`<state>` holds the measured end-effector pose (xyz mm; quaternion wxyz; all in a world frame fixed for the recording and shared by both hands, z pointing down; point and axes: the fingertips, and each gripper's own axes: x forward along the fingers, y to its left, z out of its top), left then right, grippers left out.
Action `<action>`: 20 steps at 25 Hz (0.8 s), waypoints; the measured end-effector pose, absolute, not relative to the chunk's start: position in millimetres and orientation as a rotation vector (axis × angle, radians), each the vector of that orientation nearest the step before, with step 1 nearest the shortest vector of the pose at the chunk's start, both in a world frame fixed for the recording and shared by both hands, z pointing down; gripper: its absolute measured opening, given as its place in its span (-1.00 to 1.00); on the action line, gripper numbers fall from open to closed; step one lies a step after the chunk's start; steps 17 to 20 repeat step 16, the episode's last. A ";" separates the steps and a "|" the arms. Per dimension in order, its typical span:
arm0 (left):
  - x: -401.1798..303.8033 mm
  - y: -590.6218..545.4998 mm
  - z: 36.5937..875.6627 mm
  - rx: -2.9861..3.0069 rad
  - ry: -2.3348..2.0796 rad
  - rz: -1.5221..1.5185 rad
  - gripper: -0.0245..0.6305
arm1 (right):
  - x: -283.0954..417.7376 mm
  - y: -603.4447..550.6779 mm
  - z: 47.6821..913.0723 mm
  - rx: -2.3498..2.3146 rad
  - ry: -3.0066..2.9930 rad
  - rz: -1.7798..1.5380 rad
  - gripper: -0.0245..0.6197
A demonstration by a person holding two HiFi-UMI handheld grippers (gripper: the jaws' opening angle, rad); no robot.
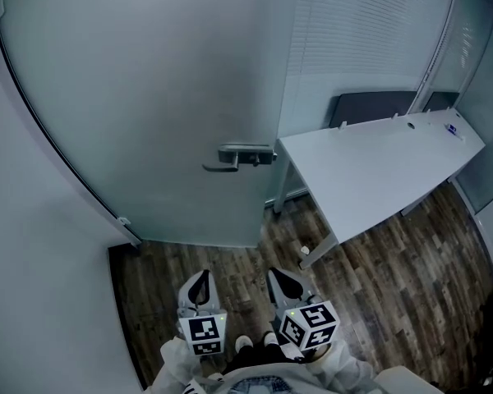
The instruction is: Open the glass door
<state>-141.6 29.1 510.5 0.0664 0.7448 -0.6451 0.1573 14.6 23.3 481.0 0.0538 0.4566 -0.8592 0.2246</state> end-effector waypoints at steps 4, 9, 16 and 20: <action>-128.4 24.3 514.5 2.211 -1.929 0.480 -0.92 | 21.6 20.8 487.4 1.359 -2.597 0.712 -0.91; -104.7 20.0 522.1 2.193 -1.899 0.484 -0.92 | 32.2 20.4 507.7 1.336 -2.545 0.828 -0.91; -83.8 41.2 542.6 2.120 -1.850 0.459 -0.92 | 45.5 50.2 543.2 1.274 -2.439 0.951 -0.91; -83.8 41.2 542.6 2.120 -1.850 0.459 -0.92 | 45.5 50.2 543.2 1.274 -2.439 0.951 -0.91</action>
